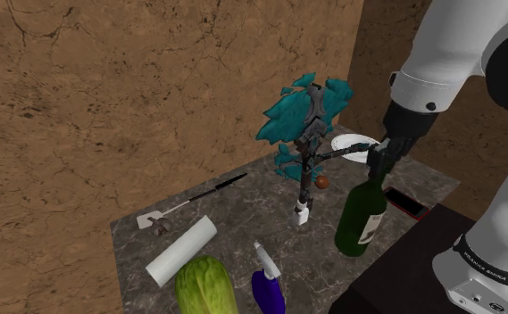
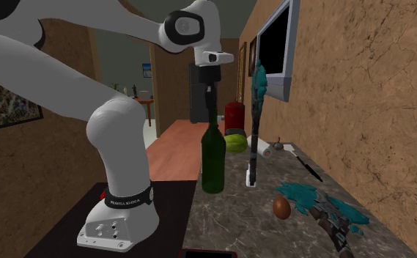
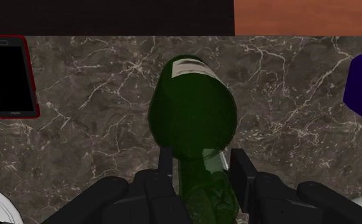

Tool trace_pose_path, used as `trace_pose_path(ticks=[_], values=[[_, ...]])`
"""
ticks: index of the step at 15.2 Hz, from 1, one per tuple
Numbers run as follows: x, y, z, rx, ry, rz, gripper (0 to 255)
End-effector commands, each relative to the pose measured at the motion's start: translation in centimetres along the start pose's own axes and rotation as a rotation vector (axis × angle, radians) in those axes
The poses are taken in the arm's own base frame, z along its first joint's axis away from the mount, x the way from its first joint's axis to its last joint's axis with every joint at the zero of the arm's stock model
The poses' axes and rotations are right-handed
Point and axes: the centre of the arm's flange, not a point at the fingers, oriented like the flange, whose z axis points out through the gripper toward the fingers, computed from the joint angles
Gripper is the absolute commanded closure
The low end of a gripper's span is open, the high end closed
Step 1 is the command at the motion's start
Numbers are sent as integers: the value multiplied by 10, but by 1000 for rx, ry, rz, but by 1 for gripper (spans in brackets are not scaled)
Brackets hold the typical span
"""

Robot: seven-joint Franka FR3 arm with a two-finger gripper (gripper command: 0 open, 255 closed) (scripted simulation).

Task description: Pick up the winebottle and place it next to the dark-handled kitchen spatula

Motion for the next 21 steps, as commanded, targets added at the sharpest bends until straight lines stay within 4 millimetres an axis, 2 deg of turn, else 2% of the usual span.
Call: trace_pose_path(ticks=[1, 21], values=[[1, 0, -11, 0, 0, 0, 255], [9, 0, -117, 0, 0, 0, 255]])
